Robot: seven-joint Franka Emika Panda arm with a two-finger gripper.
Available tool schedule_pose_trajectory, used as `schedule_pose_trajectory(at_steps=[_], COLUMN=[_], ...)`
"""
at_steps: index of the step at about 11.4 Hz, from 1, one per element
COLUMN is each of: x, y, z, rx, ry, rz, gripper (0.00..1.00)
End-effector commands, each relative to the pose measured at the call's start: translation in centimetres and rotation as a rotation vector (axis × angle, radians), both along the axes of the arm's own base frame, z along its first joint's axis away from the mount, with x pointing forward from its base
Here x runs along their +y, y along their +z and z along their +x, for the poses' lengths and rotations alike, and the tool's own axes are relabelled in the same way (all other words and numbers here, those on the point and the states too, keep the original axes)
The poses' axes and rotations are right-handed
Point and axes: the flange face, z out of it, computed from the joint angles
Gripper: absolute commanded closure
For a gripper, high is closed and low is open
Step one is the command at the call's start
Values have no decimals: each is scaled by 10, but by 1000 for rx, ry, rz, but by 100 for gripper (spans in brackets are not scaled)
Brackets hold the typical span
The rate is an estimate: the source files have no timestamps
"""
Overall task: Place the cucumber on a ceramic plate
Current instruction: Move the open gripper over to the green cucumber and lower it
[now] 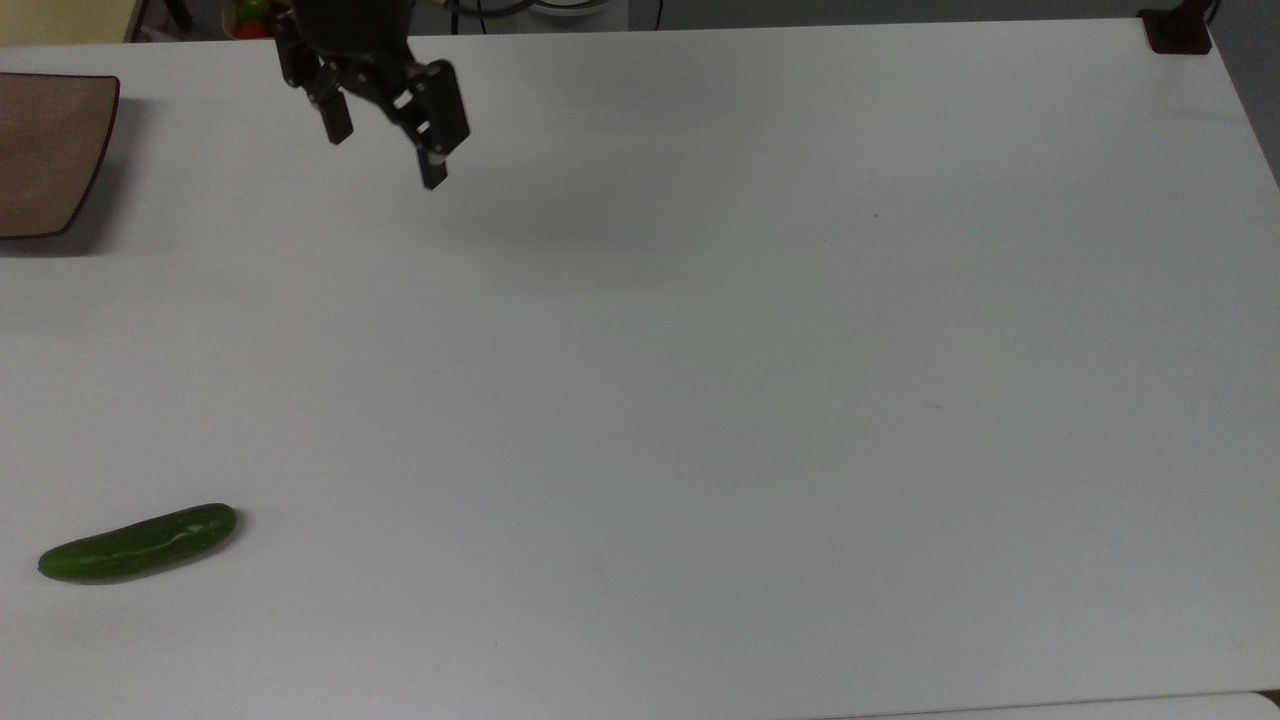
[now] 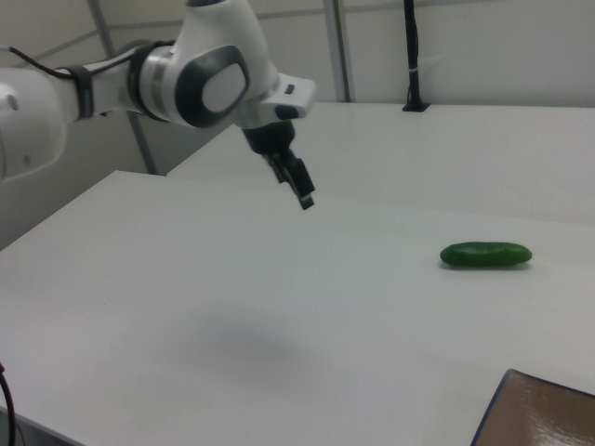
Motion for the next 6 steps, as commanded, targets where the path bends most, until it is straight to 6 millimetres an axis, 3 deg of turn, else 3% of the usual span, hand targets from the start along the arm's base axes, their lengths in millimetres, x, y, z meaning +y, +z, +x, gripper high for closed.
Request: schedule_pose_trajectory(at_steps=[1, 4, 6], x=[-40, -76, -103], y=[-11, -36, -53], z=[43, 82, 96], rx=[-123, -199, -263], ry=[-262, -467, -593], rz=[50, 82, 107], gripper=[0, 0, 0])
